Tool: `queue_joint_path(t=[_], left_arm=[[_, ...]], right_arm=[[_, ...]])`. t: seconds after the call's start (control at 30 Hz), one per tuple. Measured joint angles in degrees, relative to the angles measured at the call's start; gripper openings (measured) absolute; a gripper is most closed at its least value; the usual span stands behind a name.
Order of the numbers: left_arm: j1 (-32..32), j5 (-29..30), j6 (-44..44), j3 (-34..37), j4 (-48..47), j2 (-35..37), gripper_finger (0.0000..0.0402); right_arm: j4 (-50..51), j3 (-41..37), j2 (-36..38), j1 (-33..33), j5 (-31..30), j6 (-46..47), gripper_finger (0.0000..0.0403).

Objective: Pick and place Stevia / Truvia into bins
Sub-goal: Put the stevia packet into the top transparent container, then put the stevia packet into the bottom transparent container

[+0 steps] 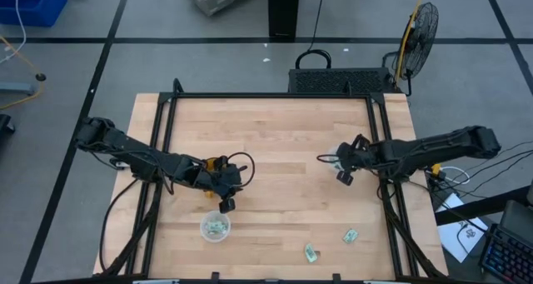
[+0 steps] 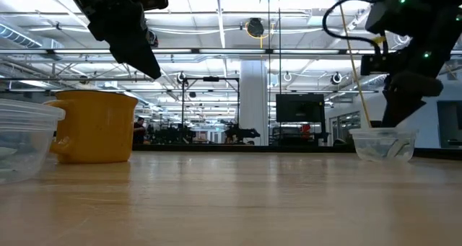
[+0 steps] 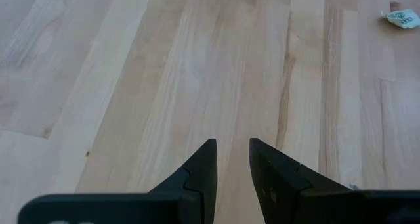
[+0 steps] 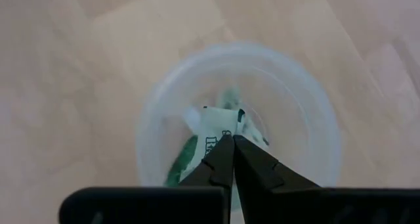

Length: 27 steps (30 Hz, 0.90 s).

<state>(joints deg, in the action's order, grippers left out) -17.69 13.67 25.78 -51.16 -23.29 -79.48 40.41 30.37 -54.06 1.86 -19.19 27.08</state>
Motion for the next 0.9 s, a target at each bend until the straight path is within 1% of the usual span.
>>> queue_joint_path(t=[0.2,0.33,0.4,0.5,0.77,0.9], left_arm=[[0.0,0.0,0.2,0.0,0.0,0.0,0.0093],[0.0,0.0,0.0,0.0,0.0,0.0,0.0093],[0.0,0.0,0.0,0.0,0.0,0.0,0.0093],[0.0,0.0,0.0,0.0,0.0,0.0,0.0093],[0.0,0.0,-0.1,0.0,0.0,0.0,0.0093],[0.0,0.0,-0.1,0.0,0.0,0.0,0.0093]], right_arm=[[-0.6,-0.2,-1.9,-2.3,0.0,2.2,0.0004],[-1.8,-0.2,-2.6,-3.0,2.8,1.9,0.0005],[-2.7,-0.2,-2.6,-3.0,3.0,1.2,0.0008],[-3.0,-0.2,-2.6,-3.0,3.0,-0.6,0.0025],[-3.2,-0.2,-2.5,-3.0,2.8,-7.1,0.0096],[-7.5,-0.2,-1.7,-3.0,2.8,-10.2,0.0113]])
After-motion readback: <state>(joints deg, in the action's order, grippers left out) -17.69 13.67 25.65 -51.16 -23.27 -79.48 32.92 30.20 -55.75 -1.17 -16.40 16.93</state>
